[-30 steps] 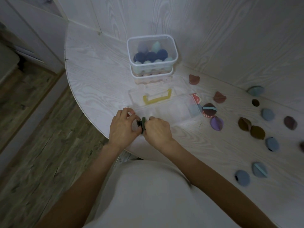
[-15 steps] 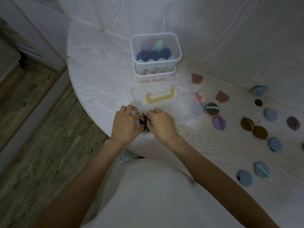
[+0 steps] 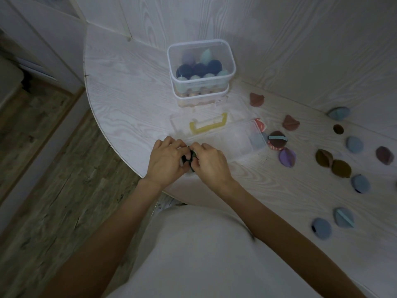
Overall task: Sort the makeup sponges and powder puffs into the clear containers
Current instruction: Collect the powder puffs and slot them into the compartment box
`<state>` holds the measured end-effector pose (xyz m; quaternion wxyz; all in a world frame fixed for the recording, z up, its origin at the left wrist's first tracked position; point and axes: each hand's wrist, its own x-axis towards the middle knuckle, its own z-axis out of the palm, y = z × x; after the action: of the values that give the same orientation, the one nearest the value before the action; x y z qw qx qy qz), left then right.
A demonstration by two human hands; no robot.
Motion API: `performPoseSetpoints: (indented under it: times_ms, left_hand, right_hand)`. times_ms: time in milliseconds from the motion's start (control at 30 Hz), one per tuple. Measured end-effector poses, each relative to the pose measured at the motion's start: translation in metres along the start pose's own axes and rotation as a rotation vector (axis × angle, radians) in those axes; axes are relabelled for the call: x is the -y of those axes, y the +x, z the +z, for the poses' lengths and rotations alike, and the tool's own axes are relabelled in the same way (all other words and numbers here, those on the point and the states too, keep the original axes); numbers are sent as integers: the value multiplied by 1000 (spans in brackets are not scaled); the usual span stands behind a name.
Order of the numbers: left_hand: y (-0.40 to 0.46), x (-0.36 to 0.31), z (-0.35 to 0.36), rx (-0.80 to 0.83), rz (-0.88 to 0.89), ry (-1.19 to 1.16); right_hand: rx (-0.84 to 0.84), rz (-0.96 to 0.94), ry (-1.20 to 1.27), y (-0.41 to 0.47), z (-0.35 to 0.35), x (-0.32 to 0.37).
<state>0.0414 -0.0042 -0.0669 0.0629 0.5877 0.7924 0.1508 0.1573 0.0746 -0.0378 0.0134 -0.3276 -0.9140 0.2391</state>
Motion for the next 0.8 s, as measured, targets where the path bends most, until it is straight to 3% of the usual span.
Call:
performPoseSetpoints:
  times_ms: [233,400,600,700,800]
  left_hand:
    - [-9,-1,13,-94,-139,-168]
    - [-20,0,23,-180,-169,-319]
    - [-34,-4,19,-172,-410,-693]
    - [-33,-3,19,-140,-461,-727]
    - [-32,-5,19,-128,-469,-732]
  right_hand:
    - [170,57,41,8,-5,4]
    - [85,-6,-191,6,0,6]
    - [151,-39,-21,11,-1,-4]
    - [97,-86,-115,10,-4,-8]
    - [147,-81,-193,15,0,-4]
